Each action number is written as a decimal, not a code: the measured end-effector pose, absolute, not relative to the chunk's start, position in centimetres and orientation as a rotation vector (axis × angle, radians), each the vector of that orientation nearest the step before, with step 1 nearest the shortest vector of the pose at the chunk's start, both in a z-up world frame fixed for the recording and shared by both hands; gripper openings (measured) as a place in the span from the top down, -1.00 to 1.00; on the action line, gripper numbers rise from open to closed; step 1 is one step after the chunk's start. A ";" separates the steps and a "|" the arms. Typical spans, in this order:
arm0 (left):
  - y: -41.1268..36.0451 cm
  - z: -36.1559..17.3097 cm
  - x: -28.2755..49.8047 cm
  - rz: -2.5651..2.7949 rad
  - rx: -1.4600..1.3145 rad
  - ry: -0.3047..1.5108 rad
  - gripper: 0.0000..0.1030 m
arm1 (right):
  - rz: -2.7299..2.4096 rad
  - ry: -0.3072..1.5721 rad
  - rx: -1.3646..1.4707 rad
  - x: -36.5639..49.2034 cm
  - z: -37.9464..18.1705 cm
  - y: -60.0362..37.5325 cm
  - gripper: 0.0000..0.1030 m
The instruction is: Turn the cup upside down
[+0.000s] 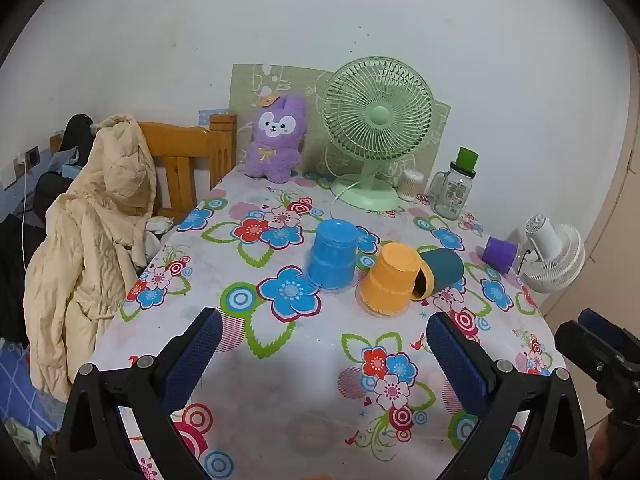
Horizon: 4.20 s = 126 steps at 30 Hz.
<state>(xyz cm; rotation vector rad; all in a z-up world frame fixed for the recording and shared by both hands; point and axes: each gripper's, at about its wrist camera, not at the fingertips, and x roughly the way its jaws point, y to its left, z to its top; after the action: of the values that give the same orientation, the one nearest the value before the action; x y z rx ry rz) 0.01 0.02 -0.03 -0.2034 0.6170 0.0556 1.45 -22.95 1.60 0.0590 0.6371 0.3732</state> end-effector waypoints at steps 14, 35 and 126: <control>-1.0 -0.3 -0.1 0.046 -0.195 0.640 -1.00 | 0.332 0.669 0.043 1.8 1.3 -22.8 -1.00; -0.2 -1.3 0.2 0.037 -0.210 0.655 -1.00 | 0.318 0.690 0.019 1.5 0.9 -22.4 -1.00; -3.3 -4.7 16.2 -0.187 -0.048 0.842 -1.00 | 0.049 1.159 0.548 29.1 -11.9 -22.0 -0.41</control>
<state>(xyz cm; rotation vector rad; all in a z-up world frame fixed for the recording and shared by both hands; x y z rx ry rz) 16.20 -3.26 -4.75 -0.0484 0.8424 -0.1870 29.06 -22.02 -11.85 0.5479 1.1591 0.0494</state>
